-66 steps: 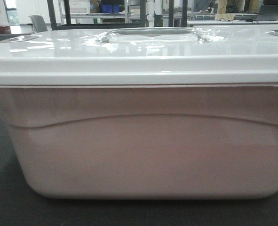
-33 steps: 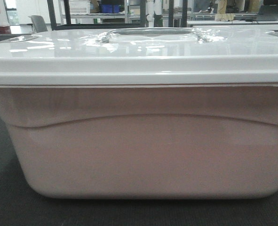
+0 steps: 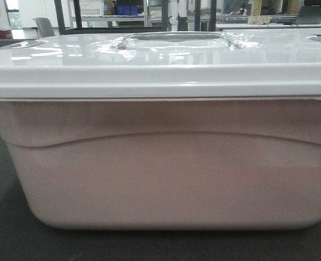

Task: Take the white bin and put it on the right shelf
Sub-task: 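Move both grippers to the bin's lid rim on opposite ends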

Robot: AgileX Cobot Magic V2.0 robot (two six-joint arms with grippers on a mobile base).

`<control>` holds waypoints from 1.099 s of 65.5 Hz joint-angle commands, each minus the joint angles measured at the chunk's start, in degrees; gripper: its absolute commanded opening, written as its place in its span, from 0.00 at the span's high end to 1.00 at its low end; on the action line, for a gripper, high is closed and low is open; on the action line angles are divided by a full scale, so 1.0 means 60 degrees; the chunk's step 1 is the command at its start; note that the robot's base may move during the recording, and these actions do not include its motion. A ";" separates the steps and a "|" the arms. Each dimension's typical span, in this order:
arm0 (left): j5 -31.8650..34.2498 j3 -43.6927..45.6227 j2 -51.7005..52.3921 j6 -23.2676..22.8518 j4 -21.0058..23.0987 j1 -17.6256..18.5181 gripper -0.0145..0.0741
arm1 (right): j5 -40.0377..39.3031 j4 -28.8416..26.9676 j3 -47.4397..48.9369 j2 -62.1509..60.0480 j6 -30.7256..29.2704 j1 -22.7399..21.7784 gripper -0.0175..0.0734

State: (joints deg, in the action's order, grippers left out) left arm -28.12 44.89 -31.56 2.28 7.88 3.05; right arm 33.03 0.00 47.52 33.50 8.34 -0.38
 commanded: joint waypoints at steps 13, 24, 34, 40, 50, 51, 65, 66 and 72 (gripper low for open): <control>-0.3680 0.2578 -0.2778 -0.0062 0.0292 0.0035 0.97 | 0.3346 0.0000 0.2192 0.2317 -0.0073 -0.0077 0.75; -0.5162 0.3227 -0.4147 -0.0062 0.0292 0.0035 0.97 | 0.5402 0.0000 0.3022 0.3736 -0.0073 -0.0077 0.75; -0.5465 0.3232 -0.4904 -0.0062 0.0292 0.0035 0.97 | 0.5918 0.0000 0.3074 0.4618 -0.0073 -0.0077 0.75; -0.5633 0.3232 -0.5278 -0.0062 0.0292 0.0035 0.97 | 0.6006 0.0000 0.3074 0.4990 -0.0073 -0.0077 0.75; -0.5665 0.3232 -0.5786 -0.0062 0.0306 0.0035 0.97 | 0.6068 0.0000 0.3074 0.5374 -0.0073 -0.0077 0.75; -0.5664 0.3232 -0.5803 -0.0062 0.0306 0.0035 0.97 | 0.6076 0.0000 0.3074 0.5385 -0.0073 -0.0077 0.75; -0.5682 0.3232 -0.6195 -0.0062 0.0306 0.0035 0.97 | 0.6341 0.0000 0.3074 0.5444 -0.0076 -0.0077 0.75; -0.5682 0.3232 -0.6218 -0.0062 0.0306 0.0035 0.97 | 0.6355 0.0000 0.3074 0.5455 -0.0076 -0.0077 0.75; -0.5682 0.3232 -0.6274 -0.0062 0.0306 0.0035 0.97 | 0.6452 0.0000 0.3074 0.5489 -0.0076 -0.0077 0.75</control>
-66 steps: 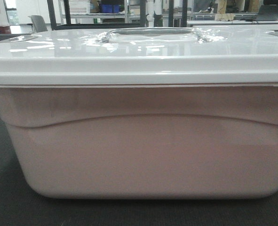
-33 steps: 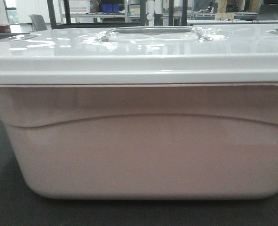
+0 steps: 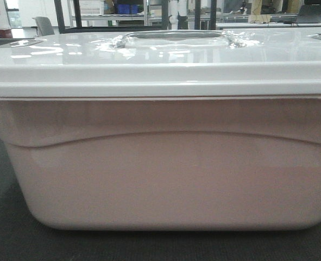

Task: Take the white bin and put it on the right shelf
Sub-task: 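Move both grippers to the bin's lid rim on opposite ends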

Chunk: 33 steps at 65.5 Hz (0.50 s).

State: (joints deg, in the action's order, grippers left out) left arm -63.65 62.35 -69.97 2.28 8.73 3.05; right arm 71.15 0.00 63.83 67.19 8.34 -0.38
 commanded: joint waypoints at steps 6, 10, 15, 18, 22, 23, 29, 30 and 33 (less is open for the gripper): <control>0.0240 0.0323 0.0080 -0.0062 0.0165 0.0035 0.97 | 0.0142 0.0000 0.0355 0.0002 -0.0076 -0.0077 0.75; 0.0286 0.0323 0.0084 -0.0062 0.0165 0.0035 0.97 | 0.0151 0.0000 0.0355 0.0111 -0.0076 -0.0077 0.75; 0.0323 0.0323 0.0074 -0.0044 0.0165 0.0035 0.97 | 0.0179 0.0000 0.0355 0.0262 -0.0084 -0.0077 0.75; 0.0323 0.0323 0.0074 -0.0004 0.0165 0.0035 0.96 | 0.0192 0.0000 0.0355 0.0320 -0.0084 -0.0077 0.75; 0.0323 0.0323 0.0074 0.0096 0.0165 0.0035 0.96 | 0.0211 0.0000 0.0355 0.0365 -0.0084 -0.0077 0.74; 0.0323 0.0323 0.0074 0.0121 0.0165 0.0035 0.96 | 0.0224 0.0000 0.0355 0.0376 -0.0084 -0.0077 0.74; 0.0323 0.0323 0.0074 0.0305 0.0165 0.0035 0.91 | 0.0214 0.0000 0.0355 0.0375 -0.0139 -0.0077 0.73; 0.0306 0.0323 0.0074 0.0305 0.0165 0.0035 0.88 | 0.0213 0.0000 0.0355 0.0375 -0.0236 -0.0077 0.71; 0.0271 0.0323 0.0074 0.0305 0.0191 0.0035 0.77 | 0.0213 0.0000 0.0355 0.0375 -0.0504 -0.0077 0.62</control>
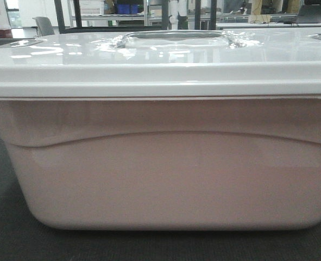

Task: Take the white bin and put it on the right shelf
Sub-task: 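Move both grippers to the bin's lid rim on opposite ends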

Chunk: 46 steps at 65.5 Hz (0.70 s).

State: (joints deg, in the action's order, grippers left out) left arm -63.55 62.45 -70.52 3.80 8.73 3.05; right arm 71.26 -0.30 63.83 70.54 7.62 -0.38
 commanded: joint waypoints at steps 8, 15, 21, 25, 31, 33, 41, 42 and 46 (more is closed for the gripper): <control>0.0081 0.0307 0.0164 0.0052 0.0237 0.0035 0.46 | 0.0038 -0.0004 0.0355 -0.0183 -0.0637 -0.0077 0.28; 0.0099 0.0307 0.0150 0.0052 0.0237 0.0035 0.24 | -0.0094 -0.0004 0.0355 -0.0183 -0.0637 -0.0077 0.10; 0.0285 0.0307 0.0150 0.0052 0.0287 0.0035 0.20 | -0.0213 -0.0106 0.0355 -0.0183 -0.0627 -0.0077 0.12; 0.0557 0.0307 0.0150 0.0052 0.0375 0.0035 0.20 | -0.0354 -0.0243 0.0355 -0.0183 -0.0627 -0.0077 0.12; 0.0727 0.0307 0.0150 0.0052 0.0683 0.0035 0.20 | -0.0509 -0.0369 0.0364 -0.0183 -0.0627 -0.0077 0.12; 0.0706 0.0307 0.0150 0.0052 0.0860 0.0035 0.20 | -0.0518 -0.0460 0.0411 -0.0183 -0.0627 -0.0077 0.12; 0.0585 0.0395 0.0150 0.0052 0.1803 -0.0025 0.20 | -0.0693 -0.1214 0.0770 -0.0183 -0.0763 -0.0345 0.12; 0.0585 0.0449 0.0150 0.0052 0.1909 -0.0025 0.20 | -0.0727 -0.1334 0.0838 -0.0183 -0.0845 -0.0407 0.12; 0.0643 0.0574 0.0168 0.0052 0.2268 -0.0025 0.20 | -0.0756 -0.1888 0.1130 -0.0168 -0.1270 -0.0741 0.12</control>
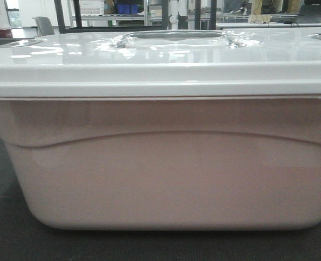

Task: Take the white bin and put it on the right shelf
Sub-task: 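Move both grippers to the bin's lid rim on opposite ends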

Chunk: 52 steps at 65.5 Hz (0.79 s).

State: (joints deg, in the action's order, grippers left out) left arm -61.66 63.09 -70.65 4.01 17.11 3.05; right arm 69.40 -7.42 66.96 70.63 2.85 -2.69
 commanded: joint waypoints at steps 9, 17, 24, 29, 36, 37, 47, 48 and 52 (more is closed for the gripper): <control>0.0483 0.0806 0.0190 0.0715 0.2482 -0.0025 0.20 | -0.0187 -0.2789 0.0953 -0.0154 -0.1885 -0.1481 0.12; 0.0384 0.0806 0.0012 0.2065 0.4669 -0.0025 0.20 | 0.0480 -0.4897 0.0913 0.0045 -0.3138 -0.2572 0.12; 0.0110 0.0806 -0.0452 0.3116 0.6148 -0.0025 0.20 | 0.0903 -0.6192 0.0651 0.0406 -0.3930 -0.2980 0.12; -0.0102 0.0806 -0.0804 0.3586 0.6737 -0.0156 0.20 | 0.1134 -0.6840 0.0407 0.0622 -0.4348 -0.2980 0.12; -0.0735 0.0712 -0.1382 0.4261 0.7804 -0.0688 0.20 | 0.1166 -0.7426 -0.0036 0.0718 -0.4867 -0.2980 0.12; -0.0814 0.0668 -0.1439 0.4368 0.7920 -0.0775 0.20 | 0.1166 -0.7424 -0.0087 0.0718 -0.4904 -0.2980 0.12; -0.1842 0.0066 -0.1816 0.5454 0.8830 -0.1608 0.20 | 0.1166 -0.7868 -0.0818 0.0718 -0.5265 -0.2980 0.12; -0.1932 -0.0004 -0.1832 0.5562 0.8902 -0.1628 0.20 | 0.1166 -0.7968 -0.0880 0.0718 -0.5349 -0.2970 0.12; -0.2141 -0.0338 -0.1832 0.5932 0.9125 -0.1697 0.20 | 0.1166 -0.8340 -0.1149 0.0718 -0.5692 -0.2970 0.12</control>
State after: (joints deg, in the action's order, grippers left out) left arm -68.19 61.80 -83.17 35.73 64.61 -6.47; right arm 70.12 -50.51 60.29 76.31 -27.99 -20.22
